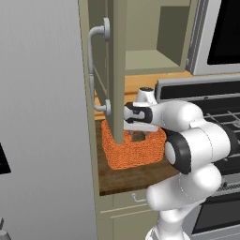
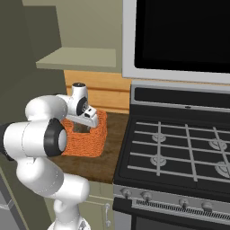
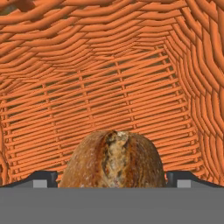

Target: Open the cabinet, pick up the bread from the cabinet and place it in the basket. Then move the basket to the dining counter.

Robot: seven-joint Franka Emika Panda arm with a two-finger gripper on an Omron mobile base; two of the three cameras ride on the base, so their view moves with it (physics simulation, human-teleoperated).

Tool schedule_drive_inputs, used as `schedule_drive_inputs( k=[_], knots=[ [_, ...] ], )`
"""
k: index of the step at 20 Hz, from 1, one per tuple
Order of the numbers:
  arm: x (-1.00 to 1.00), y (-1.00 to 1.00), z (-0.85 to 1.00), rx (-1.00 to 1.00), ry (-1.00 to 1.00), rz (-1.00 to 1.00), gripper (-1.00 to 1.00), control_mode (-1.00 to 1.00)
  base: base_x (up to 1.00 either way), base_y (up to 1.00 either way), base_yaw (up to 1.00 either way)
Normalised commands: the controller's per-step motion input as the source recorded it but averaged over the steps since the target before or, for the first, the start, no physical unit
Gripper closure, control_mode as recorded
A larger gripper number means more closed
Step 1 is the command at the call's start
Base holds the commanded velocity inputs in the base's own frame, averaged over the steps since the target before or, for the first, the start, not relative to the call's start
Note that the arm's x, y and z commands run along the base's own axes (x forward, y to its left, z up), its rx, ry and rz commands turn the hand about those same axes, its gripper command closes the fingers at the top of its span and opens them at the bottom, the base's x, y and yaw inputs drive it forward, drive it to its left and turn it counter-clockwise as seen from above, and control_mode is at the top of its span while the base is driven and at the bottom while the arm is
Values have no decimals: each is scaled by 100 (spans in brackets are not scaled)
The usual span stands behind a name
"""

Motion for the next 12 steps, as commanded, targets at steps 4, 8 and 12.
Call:
schedule_drive_inputs(
  k=[4, 8, 12],
  knots=[
    [0, 0, 0, -1, 0, 0, -100, -100, 0, 0, 0],
    [-4, 1, 15, -1, -1, 0, -100, -100, 0, 0, 0],
    [-18, 3, 32, -3, -10, 0, -100, -100, 0, 0, 0]
  ],
)
